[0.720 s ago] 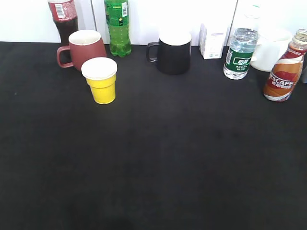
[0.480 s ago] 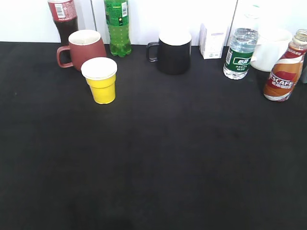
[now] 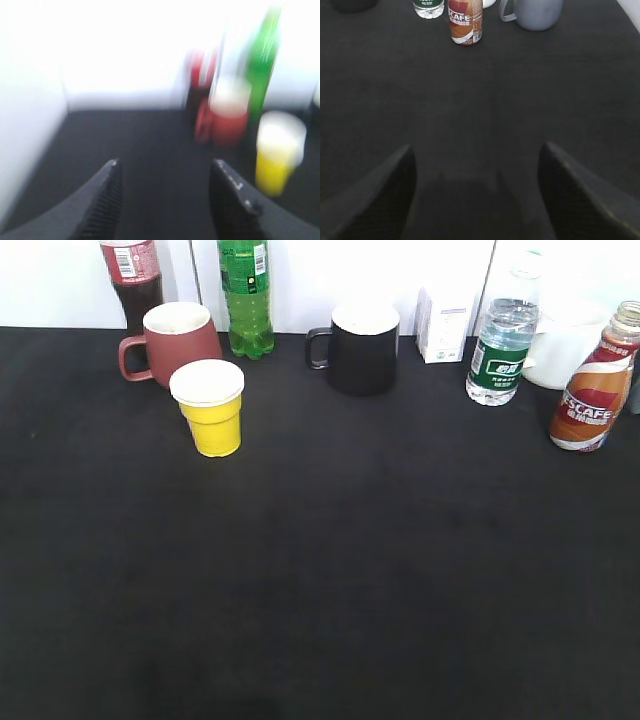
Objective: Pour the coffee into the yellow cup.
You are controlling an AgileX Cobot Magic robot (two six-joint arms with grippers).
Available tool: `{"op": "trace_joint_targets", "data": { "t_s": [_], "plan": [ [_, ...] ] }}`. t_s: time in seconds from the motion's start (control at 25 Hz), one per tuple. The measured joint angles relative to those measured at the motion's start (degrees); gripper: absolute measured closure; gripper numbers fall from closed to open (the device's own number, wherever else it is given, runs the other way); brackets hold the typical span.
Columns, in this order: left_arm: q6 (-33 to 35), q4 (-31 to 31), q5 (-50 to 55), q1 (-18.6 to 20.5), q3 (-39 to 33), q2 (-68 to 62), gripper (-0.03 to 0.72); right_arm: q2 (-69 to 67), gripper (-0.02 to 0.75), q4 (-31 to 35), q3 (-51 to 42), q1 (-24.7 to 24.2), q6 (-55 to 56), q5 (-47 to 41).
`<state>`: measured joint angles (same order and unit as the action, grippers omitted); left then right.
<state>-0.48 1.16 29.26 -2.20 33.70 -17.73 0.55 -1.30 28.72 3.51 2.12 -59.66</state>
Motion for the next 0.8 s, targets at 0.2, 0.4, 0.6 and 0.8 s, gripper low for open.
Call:
{"op": "trace_joint_targets", "data": {
  "t_s": [0.2,0.4,0.6,0.8],
  "plan": [
    [2.3,-1.9,-32.2,-5.3,-0.8,-22.7,0.257,0.0,0.149,0.0,0.0,0.0,0.0,0.0],
    [2.3,0.4,-68.7,-16.5,-13.4,-47.7,0.256,0.0,0.149,0.1,0.0,0.0,0.0,0.0],
    [2.1,1.8,-82.2,-20.5,-13.8,-69.8,0.256,0.0,0.149,0.1,0.0,0.0,0.0,0.0],
    [-2.0,4.9,-86.5,-20.5,-11.4,-82.0,0.246,0.0,0.149,0.1,0.0,0.0,0.0,0.0]
  ]
}}
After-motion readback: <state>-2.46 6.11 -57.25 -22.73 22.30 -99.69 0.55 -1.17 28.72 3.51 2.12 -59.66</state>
